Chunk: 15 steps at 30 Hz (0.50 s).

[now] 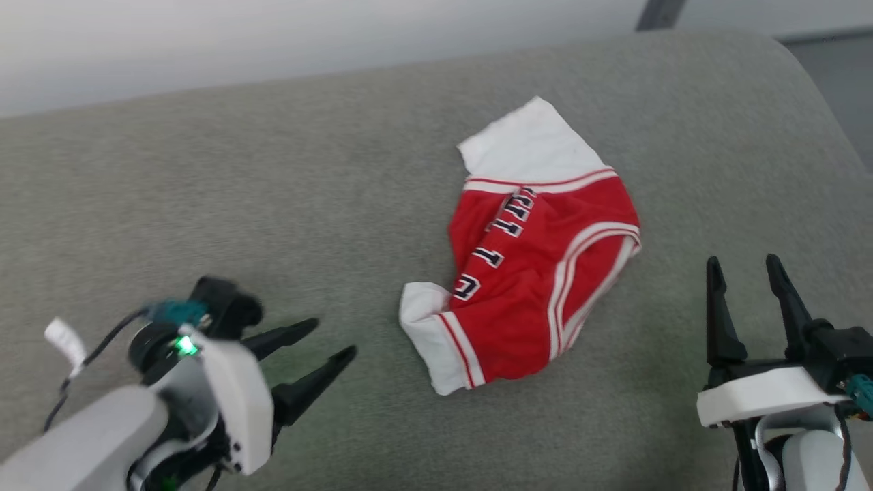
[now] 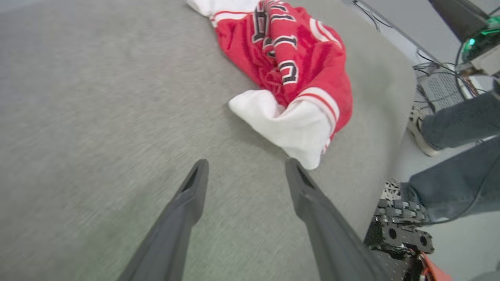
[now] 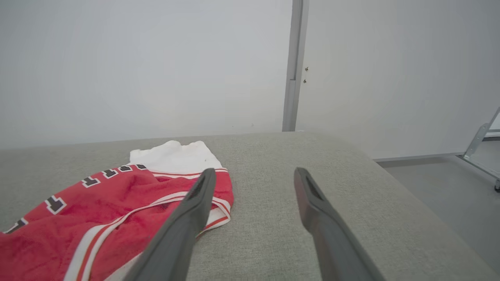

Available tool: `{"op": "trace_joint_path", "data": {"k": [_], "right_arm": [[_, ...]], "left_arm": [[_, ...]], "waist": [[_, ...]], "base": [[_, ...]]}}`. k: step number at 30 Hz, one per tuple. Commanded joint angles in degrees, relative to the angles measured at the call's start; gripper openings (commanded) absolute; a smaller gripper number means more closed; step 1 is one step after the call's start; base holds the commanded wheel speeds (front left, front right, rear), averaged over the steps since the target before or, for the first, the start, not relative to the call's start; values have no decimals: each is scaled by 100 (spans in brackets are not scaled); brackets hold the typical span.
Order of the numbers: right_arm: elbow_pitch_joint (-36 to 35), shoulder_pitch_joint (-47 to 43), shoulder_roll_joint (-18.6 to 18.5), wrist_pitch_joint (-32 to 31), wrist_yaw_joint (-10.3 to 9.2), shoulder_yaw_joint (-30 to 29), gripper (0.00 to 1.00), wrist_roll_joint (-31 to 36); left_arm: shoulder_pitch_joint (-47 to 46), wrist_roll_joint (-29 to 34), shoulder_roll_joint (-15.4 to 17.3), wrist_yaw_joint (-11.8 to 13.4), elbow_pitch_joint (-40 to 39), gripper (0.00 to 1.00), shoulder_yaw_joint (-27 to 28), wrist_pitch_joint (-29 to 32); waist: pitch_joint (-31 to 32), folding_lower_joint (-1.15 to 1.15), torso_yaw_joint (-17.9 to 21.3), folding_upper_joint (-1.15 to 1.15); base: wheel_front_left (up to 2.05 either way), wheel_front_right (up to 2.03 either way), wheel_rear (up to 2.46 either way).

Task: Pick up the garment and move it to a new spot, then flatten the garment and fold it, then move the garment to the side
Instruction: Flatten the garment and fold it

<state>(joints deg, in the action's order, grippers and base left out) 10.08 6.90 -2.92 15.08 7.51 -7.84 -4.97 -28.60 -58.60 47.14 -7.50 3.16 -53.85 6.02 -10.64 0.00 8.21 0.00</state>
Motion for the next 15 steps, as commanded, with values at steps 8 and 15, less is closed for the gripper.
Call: {"op": "trace_joint_path", "data": {"k": [8,15], "right_arm": [[-53,202,0,12,-4,159,100,-404],[-79,139,0,12,-4,253,100,-679]], "left_arm": [[-1515,-831,98,5,192,100,-1302,449],[-2083,-1158,90,5,344,100,-1822,329]], "waist": [[-608,0,817,0],[-823,0,1203,0]], "base": [[0,0,0],[0,0,0]]}}
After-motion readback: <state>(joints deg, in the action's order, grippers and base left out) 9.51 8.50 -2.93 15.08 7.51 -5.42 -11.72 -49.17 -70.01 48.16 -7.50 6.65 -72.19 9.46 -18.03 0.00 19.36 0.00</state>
